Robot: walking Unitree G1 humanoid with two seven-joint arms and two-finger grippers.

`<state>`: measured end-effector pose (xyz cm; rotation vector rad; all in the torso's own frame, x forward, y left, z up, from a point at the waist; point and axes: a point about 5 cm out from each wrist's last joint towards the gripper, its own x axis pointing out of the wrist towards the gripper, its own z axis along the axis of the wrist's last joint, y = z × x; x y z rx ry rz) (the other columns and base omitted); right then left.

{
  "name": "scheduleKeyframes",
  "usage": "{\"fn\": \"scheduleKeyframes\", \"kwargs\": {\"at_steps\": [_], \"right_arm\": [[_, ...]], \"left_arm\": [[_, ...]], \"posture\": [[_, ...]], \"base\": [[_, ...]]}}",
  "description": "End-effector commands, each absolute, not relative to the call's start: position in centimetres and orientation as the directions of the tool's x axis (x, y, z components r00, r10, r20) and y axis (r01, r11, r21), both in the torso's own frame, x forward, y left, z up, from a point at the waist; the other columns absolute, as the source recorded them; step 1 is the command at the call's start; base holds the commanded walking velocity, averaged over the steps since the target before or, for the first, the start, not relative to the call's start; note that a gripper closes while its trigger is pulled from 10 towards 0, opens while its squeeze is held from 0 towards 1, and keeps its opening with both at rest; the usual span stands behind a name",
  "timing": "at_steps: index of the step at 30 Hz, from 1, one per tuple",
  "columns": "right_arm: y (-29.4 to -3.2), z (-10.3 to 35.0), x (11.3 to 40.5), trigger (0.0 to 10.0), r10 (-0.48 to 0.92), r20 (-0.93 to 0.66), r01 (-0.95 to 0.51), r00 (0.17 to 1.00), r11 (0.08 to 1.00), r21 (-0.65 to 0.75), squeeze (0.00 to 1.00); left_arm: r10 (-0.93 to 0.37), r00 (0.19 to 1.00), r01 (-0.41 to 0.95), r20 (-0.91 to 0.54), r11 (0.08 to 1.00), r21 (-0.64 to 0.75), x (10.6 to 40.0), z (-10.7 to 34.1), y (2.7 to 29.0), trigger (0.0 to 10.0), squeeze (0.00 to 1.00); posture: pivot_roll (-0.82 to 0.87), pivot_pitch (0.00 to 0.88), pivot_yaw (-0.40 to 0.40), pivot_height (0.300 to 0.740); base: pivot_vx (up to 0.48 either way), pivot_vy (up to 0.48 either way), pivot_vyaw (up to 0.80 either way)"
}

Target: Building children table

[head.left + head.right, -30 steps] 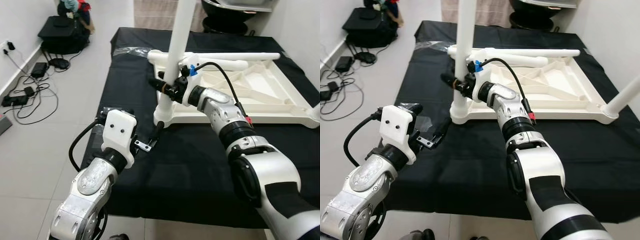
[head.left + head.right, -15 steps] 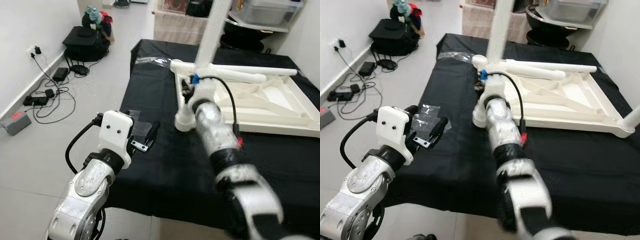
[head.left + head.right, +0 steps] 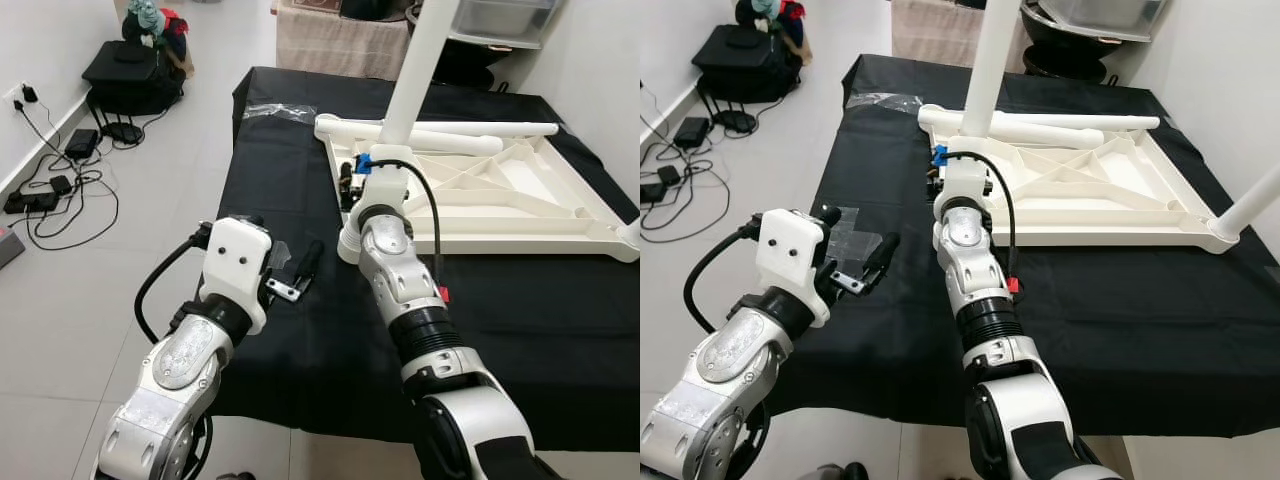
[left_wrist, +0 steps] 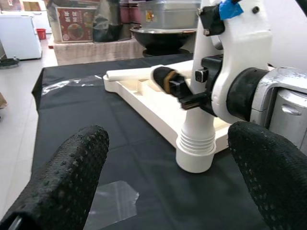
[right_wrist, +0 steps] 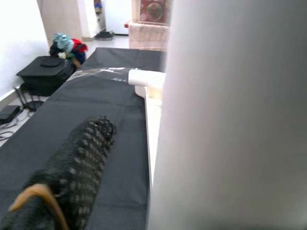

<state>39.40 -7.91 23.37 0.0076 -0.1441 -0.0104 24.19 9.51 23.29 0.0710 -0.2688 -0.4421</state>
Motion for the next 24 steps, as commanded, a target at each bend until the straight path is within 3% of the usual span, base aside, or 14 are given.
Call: {"fn": "scheduleKeyframes", "kwargs": {"at_steps": [1, 2, 5, 6, 9, 10, 11, 12, 13, 14, 15, 16, 18, 24], "right_arm": [[-8.3, 23.2, 39.5, 10.0, -0.015, 0.126, 0.013, 0.992, 1.000, 0.019, 1.00], [-8.6, 23.6, 39.9, 10.0, 0.066, 0.108, -0.070, 0.992, 0.997, 0.037, 0.00], [-8.6, 23.6, 39.9, 10.0, 0.066, 0.108, -0.070, 0.992, 0.997, 0.037, 0.00], [-9.2, 23.9, 40.3, 10.0, 0.200, 0.084, -0.206, 0.976, 0.976, 0.066, 0.00], [-9.2, 23.9, 40.3, 10.0, 0.200, 0.084, -0.206, 0.976, 0.976, 0.066, 0.00], [-10.2, 24.2, 40.6, 10.0, 0.348, 0.082, -0.354, 0.934, 0.933, 0.072, 0.00], [-10.2, 24.2, 40.6, 10.0, 0.348, 0.082, -0.354, 0.934, 0.933, 0.072, 0.00], [-11.2, 24.3, 40.1, 10.0, 0.572, 0.092, -0.576, 0.815, 0.818, 0.013, 0.00], [-11.2, 24.3, 40.1, 10.0, 0.572, 0.092, -0.576, 0.815, 0.818, 0.013, 0.00], [-11.8, 24.1, 39.3, 10.0, 0.733, 0.073, -0.734, 0.676, 0.679, -0.022, 0.00], [-11.8, 24.1, 39.3, 10.0, 0.733, 0.073, -0.734, 0.676, 0.679, -0.022, 0.00], [-12.2, 23.9, 38.5, 10.0, 0.835, 0.049, -0.834, 0.548, 0.550, -0.040, 0.00], [-12.3, 23.7, 38.1, 10.0, 0.884, 0.035, -0.884, 0.466, 0.467, -0.038, 0.00], [-12.3, 23.4, 38.7, 10.0, 0.906, -0.001, -0.906, 0.423, 0.423, -0.009, 0.00]], "left_arm": [[-0.441, 0.865, 0.424, 0.238, 0.898, 0.122, 24.1, 23.1, 9.2, 10.0, 0.00], [-0.443, 0.865, 0.426, 0.237, 0.897, 0.122, 24.1, 23.1, 9.2, 10.0, 0.00], [-0.443, 0.865, 0.426, 0.237, 0.897, 0.122, 24.1, 23.1, 9.2, 10.0, 0.00], [-0.443, 0.865, 0.426, 0.236, 0.896, 0.124, 24.0, 23.1, 9.3, 10.0, 0.00], [-0.443, 0.865, 0.426, 0.236, 0.896, 0.124, 24.0, 23.1, 9.3, 10.0, 0.00], [-0.443, 0.866, 0.424, 0.234, 0.897, 0.127, 24.0, 23.1, 9.3, 10.0, 0.00], [-0.443, 0.866, 0.424, 0.234, 0.897, 0.127, 24.0, 23.1, 9.3, 10.0, 0.00], [-0.442, 0.866, 0.423, 0.234, 0.897, 0.127, 24.1, 23.1, 9.4, 10.0, 0.00], [-0.442, 0.866, 0.423, 0.234, 0.897, 0.127, 24.1, 23.1, 9.4, 10.0, 0.00], [-0.440, 0.866, 0.422, 0.238, 0.898, 0.126, 24.1, 23.2, 9.4, 10.0, 0.00], [-0.440, 0.866, 0.422, 0.238, 0.898, 0.126, 24.1, 23.2, 9.4, 10.0, 0.00], [-0.440, 0.865, 0.422, 0.241, 0.898, 0.126, 24.1, 23.3, 9.4, 10.0, 0.00], [-0.440, 0.864, 0.422, 0.243, 0.898, 0.126, 24.1, 23.4, 9.5, 10.0, 0.00], [-0.440, 0.864, 0.419, 0.243, 0.898, 0.134, 24.1, 23.5, 9.6, 10.0, 0.00]], "posture": [[0.08, 0.157, -0.121, 0.740], [0.08, 0.162, -0.121, 0.740], [0.08, 0.162, -0.121, 0.740], [0.09, 0.167, -0.123, 0.740], [0.09, 0.167, -0.123, 0.740], [0.09, 0.170, -0.124, 0.740], [0.09, 0.170, -0.124, 0.740], [0.09, 0.172, -0.125, 0.740], [0.09, 0.172, -0.125, 0.740], [0.09, 0.177, -0.124, 0.740], [0.09, 0.177, -0.124, 0.740], [0.10, 0.177, -0.125, 0.740], [0.10, 0.178, -0.123, 0.740], [0.12, 0.171, -0.122, 0.740]], "base": [[0.000, 0.000, 0.00], [0.000, 0.000, 0.00], [0.000, 0.000, 0.00], [0.000, 0.000, 0.00], [0.000, 0.000, 0.00], [0.000, 0.000, 0.00], [0.000, 0.000, 0.00], [0.000, 0.000, 0.00], [0.000, 0.000, 0.00], [0.000, 0.000, 0.00], [0.000, 0.000, 0.00], [0.000, 0.000, 0.00], [0.000, 0.000, 0.00], [0.000, 0.000, 0.00]]}}
